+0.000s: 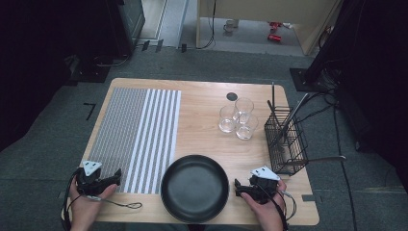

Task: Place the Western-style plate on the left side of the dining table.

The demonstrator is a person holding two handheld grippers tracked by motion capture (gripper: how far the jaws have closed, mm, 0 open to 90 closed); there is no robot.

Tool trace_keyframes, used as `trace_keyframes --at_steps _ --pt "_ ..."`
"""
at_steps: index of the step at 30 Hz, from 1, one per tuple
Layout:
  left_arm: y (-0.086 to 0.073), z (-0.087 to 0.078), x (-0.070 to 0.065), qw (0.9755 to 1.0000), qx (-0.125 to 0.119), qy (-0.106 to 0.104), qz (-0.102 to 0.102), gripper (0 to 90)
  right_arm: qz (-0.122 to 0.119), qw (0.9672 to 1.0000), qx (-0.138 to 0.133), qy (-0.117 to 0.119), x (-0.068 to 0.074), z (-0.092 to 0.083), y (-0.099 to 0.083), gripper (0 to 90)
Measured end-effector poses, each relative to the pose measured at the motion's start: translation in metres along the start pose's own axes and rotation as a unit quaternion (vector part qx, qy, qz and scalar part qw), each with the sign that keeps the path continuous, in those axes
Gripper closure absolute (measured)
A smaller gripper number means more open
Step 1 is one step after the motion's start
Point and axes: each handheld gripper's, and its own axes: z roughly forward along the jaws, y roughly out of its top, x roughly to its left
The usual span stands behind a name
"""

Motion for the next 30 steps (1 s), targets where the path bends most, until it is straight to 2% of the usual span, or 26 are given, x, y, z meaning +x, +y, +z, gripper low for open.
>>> trace_keyframes --at_steps 5,9,13,15,19,22,26,30 --pt "0.001 -0.004 -0.003 0.9997 0.002 0.015 0.016 14.3 -0.001 1.0 0.0 0.002 0.0 0.0 0.0 0.0" --pt "0.001 -0.007 -0.005 0.9999 -0.006 0.003 0.008 14.3 -0.003 1.0 0.001 0.004 0.0 -0.001 -0.001 0.2" --pt "0.003 -0.013 -0.01 0.9997 -0.019 -0.002 0.015 14.3 0.001 1.0 -0.002 0.007 0.001 -0.005 0.0 2.8" --pt "0.003 -0.016 -0.014 0.9995 -0.027 -0.01 0.014 14.3 0.004 0.9999 -0.016 -0.004 0.003 -0.009 0.001 8.1" --pt "0.004 -0.02 -0.02 0.999 -0.034 -0.017 0.022 14.4 0.005 0.9991 -0.038 -0.016 0.006 -0.018 0.004 10.5" --pt "0.005 -0.024 -0.026 0.9985 -0.039 -0.026 0.027 14.5 0.012 0.9985 -0.051 -0.015 0.007 -0.023 0.006 12.8" --pt "0.005 -0.027 -0.035 0.9977 -0.044 -0.037 0.037 14.8 0.015 0.9975 -0.068 -0.002 0.013 -0.031 0.009 14.8" --pt "0.006 -0.026 -0.043 0.997 -0.044 -0.046 0.045 15.1 0.016 0.9965 -0.082 -0.007 0.017 -0.037 0.011 18.9"
